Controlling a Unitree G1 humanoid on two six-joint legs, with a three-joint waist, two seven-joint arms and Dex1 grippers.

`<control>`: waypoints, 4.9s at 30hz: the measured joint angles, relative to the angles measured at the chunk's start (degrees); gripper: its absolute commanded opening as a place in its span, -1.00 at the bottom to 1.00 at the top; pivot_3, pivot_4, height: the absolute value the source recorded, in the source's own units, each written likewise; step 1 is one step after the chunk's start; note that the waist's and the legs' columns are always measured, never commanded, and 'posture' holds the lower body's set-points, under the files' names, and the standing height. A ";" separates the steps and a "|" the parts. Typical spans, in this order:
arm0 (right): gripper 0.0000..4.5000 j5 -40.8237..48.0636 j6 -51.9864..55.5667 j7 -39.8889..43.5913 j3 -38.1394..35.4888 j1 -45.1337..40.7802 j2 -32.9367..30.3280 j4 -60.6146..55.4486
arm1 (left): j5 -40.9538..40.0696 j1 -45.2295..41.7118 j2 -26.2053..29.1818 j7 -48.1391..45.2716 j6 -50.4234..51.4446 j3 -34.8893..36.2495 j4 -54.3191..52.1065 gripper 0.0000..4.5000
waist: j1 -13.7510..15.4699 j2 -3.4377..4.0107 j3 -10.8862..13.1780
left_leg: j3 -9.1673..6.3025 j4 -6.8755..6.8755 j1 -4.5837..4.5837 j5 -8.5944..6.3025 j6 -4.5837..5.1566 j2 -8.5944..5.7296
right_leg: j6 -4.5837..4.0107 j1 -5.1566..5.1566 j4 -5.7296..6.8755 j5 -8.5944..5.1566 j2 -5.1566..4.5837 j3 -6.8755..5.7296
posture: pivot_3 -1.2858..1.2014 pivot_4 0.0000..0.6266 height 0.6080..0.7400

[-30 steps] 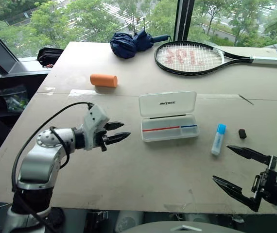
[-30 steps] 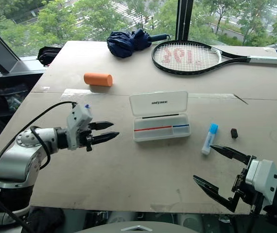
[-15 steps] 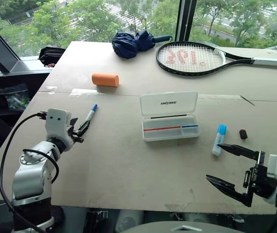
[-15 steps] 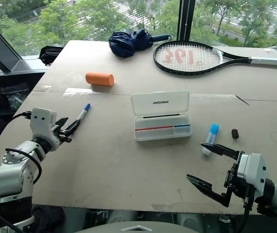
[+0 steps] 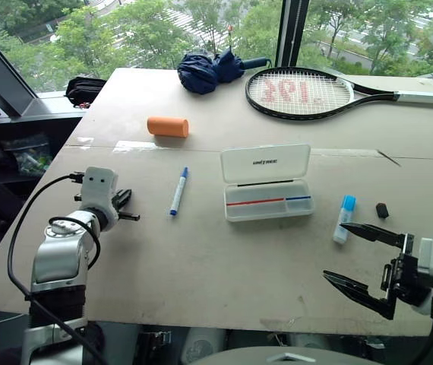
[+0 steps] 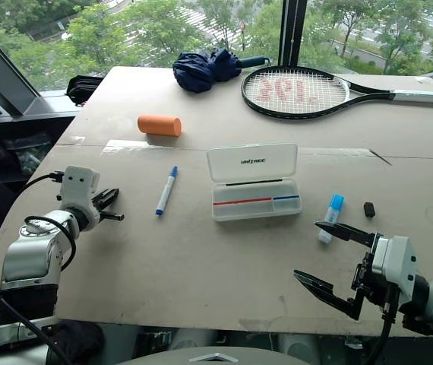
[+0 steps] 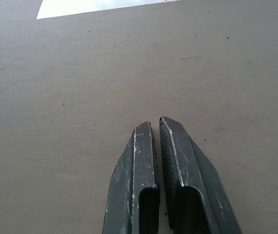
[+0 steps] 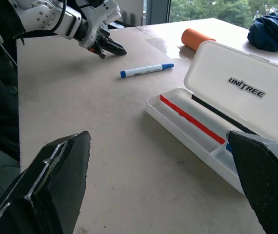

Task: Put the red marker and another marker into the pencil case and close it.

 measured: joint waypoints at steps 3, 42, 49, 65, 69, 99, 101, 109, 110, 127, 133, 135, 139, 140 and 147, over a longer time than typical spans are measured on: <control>1.00 0.12 0.20 -0.50 0.00 0.59 0.00 -0.74 | -8.04 0.03 -2.92 -3.54 4.72 0.90 -4.63 -0.17 | 0.03 -0.24 0.08 | -0.09 0.02 -0.09 0.00 0.00 0.00 | 0.00 -0.01 -0.01 0.00 -0.04 0.02 | 0.03 -0.52 0.85; 1.00 0.55 0.82 -3.48 -2.50 3.91 0.03 -4.19 | -12.18 -12.88 -9.65 11.06 36.32 -15.98 -20.50 0.99 | -0.18 -0.41 0.02 | -0.03 0.00 -0.07 0.00 -0.01 0.00 | 0.00 -0.03 -0.03 -0.01 0.38 -0.04 | 0.03 -0.52 0.85; 1.00 0.55 0.79 -3.62 -2.50 3.67 0.03 -4.14 | -12.22 -10.52 -8.92 10.10 34.71 -12.59 -20.48 0.99 | -0.15 -0.42 0.02 | -0.03 0.00 -0.07 0.00 -0.01 0.00 | -0.01 -0.03 -0.04 -0.01 0.37 -0.04 | 0.03 -0.52 0.85; 1.00 0.50 0.70 -3.30 -2.50 4.35 0.09 -4.14 | -13.14 -6.49 -8.82 8.94 30.63 -8.08 -20.17 0.99 | -0.13 -0.42 0.03 | -0.03 -0.01 -0.07 0.00 -0.01 0.00 | -0.01 -0.03 -0.06 -0.01 0.32 0.00 | 0.03 -0.52 0.85; 1.00 0.51 0.70 -3.46 -2.50 4.22 0.09 -4.15 | -12.70 -5.65 -7.46 8.84 29.37 -9.34 -20.22 0.99 | -0.15 -0.39 0.01 | -0.04 -0.02 -0.06 0.00 -0.01 0.01 | -0.02 -0.03 -0.05 -0.02 0.29 0.03 | 0.03 -0.52 0.85; 1.00 -0.95 -0.05 -4.47 -2.11 4.08 1.27 -4.14 | -13.94 -1.20 1.97 -4.76 16.70 -7.39 -14.01 -0.98 | -0.09 -0.21 -0.15 | 0.01 -0.08 -0.06 0.00 0.00 0.08 | -0.20 -0.05 -0.09 -0.12 0.16 0.07 | 0.03 -0.52 0.85; 1.00 -0.94 -0.01 -4.48 -2.12 4.13 1.27 -4.15 | -17.34 -1.29 4.37 -9.95 16.64 -6.95 -14.72 -0.98 | -0.09 -0.37 -0.06 | -0.06 -0.07 -0.10 -0.01 -0.01 0.07 | -0.22 -0.05 -0.14 -0.13 0.12 0.06 | 0.03 -0.52 0.85; 1.00 -0.98 -0.61 -3.81 -4.61 6.76 2.03 -3.05 | -15.34 -8.78 19.15 -37.15 2.09 -23.75 -18.51 -0.98 | 0.75 -0.14 0.14 | 0.03 -0.15 -0.12 -0.03 -0.05 -0.01 | -0.28 -0.02 -0.30 -0.15 -0.02 0.14 | 0.03 -0.52 0.85; 1.00 -0.98 -0.67 -3.73 -5.05 7.01 2.09 -3.02 | -13.32 -12.38 17.82 -37.68 0.37 -26.67 -16.71 -0.98 | 1.26 -0.19 0.17 | 0.05 -0.07 -0.14 -0.02 -0.05 -0.03 | -0.27 -0.01 -0.29 -0.15 0.23 0.08 | 0.03 -0.52 0.85; 1.00 3.74 0.77 -3.92 -13.56 10.97 1.89 -6.66 | 12.32 -41.69 -1.95 -44.64 -19.61 -50.62 20.82 -0.76 | -0.37 -0.35 0.32 | 0.09 0.02 -0.17 -0.09 0.10 0.07 | 0.08 -0.08 -0.13 -0.07 0.67 0.06 | 0.03 -0.52 0.85; 1.00 4.14 3.77 -8.77 -13.33 11.21 2.63 -8.77 | 13.24 -41.41 -2.53 -44.14 -19.22 -48.11 19.15 0.38 | -0.19 -0.36 0.32 | 0.07 0.03 -0.16 -0.09 0.10 0.07 | 0.09 -0.06 -0.11 -0.08 0.61 0.07 | 0.03 -0.52 0.85; 1.00 4.16 5.34 -12.28 -12.81 10.20 3.59 -9.85 | 11.69 -39.99 -1.33 -45.17 -17.45 -46.08 16.47 0.77 | -0.28 -0.34 0.32 | 0.07 0.03 -0.15 -0.09 0.10 0.08 | 0.09 -0.08 -0.07 -0.08 0.60 0.09 | 0.03 -0.52 0.85; 1.00 2.44 15.48 -25.99 -5.32 6.27 4.65 -12.35 | 2.68 -33.20 1.42 -46.47 -11.27 -36.58 4.32 0.77 | -0.68 -0.32 0.36 | 0.07 0.02 -0.18 -0.08 0.08 0.20 | 0.06 -0.16 -0.02 -0.08 0.52 0.06 | 0.03 -0.52 0.85; 1.00 0.58 18.32 -29.56 -3.17 4.76 4.40 -12.82 | -0.46 -31.07 1.78 -46.51 -10.51 -33.28 0.76 0.77 | -0.74 -0.30 0.35 | 0.10 0.01 -0.17 -0.09 0.08 0.20 | 0.06 -0.17 -0.02 -0.08 0.41 0.09 | 0.03 -0.52 0.85; 1.00 0.10 46.11 -56.93 5.02 -13.01 15.65 -8.89 | -21.61 -11.32 11.35 -49.47 1.40 -15.96 -22.07 0.77 | -0.92 -0.19 0.40 | 0.02 0.00 -0.16 -0.07 0.04 0.23 | -0.13 -0.14 -0.06 -0.17 0.30 0.15 | 0.03 -0.52 0.85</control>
